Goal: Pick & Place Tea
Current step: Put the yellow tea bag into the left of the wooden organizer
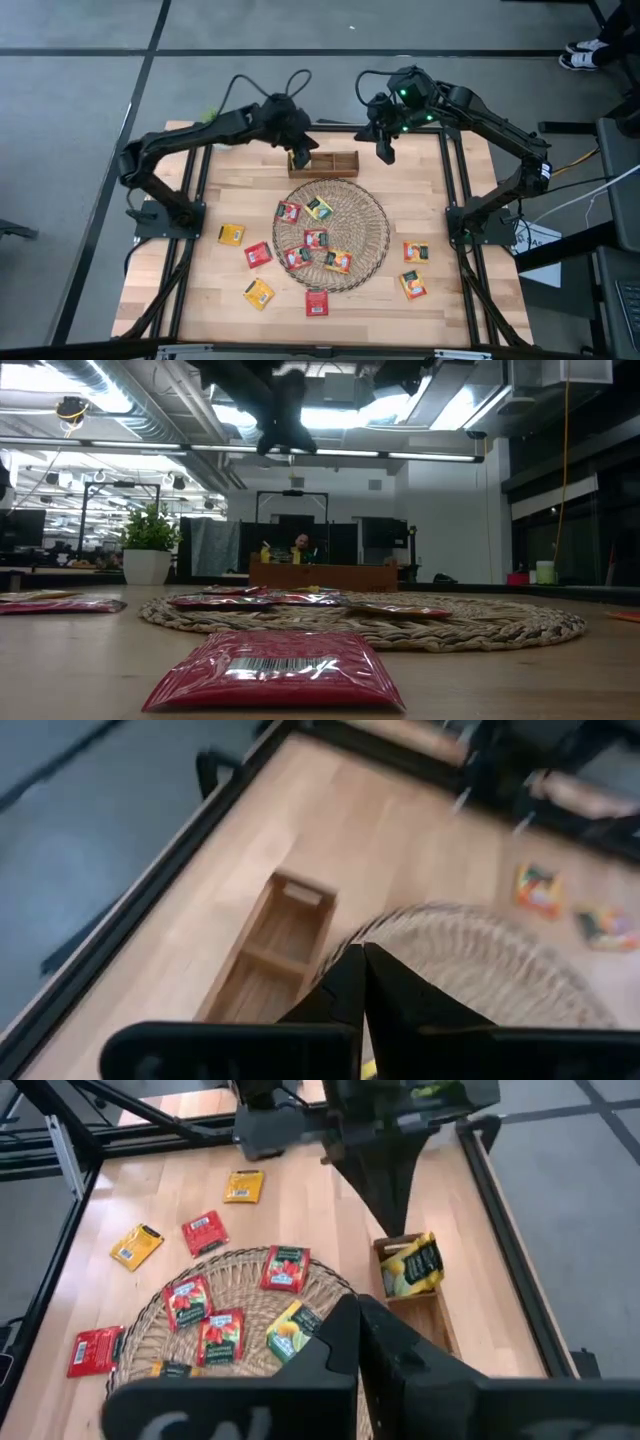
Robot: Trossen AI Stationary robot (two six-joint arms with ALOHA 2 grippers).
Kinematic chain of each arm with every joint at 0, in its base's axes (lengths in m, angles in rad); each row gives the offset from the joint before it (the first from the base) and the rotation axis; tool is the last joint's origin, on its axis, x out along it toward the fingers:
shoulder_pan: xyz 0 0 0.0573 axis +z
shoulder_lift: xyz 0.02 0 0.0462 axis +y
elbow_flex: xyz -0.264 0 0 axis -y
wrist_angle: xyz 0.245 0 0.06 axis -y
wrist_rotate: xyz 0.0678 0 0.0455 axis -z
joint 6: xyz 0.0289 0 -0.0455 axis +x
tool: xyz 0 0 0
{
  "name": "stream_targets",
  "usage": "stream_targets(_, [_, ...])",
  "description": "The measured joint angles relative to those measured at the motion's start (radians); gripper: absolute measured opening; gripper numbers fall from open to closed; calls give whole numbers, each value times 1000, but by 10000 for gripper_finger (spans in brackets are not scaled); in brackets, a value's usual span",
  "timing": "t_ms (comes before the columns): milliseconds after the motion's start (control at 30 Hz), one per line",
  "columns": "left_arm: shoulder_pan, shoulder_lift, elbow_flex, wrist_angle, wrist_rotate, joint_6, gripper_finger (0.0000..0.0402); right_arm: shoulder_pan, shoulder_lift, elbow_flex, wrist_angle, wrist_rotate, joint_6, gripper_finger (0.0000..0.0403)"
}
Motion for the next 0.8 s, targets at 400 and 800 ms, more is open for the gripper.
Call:
stream_targets(400, [-101,-204,-188,144,-85,-98,10,87,0,-112,47,-2,40,4])
stream_targets(800, [-184,-370,-417,329,-135,-201,10,148,2,-314,249,-8,230,20])
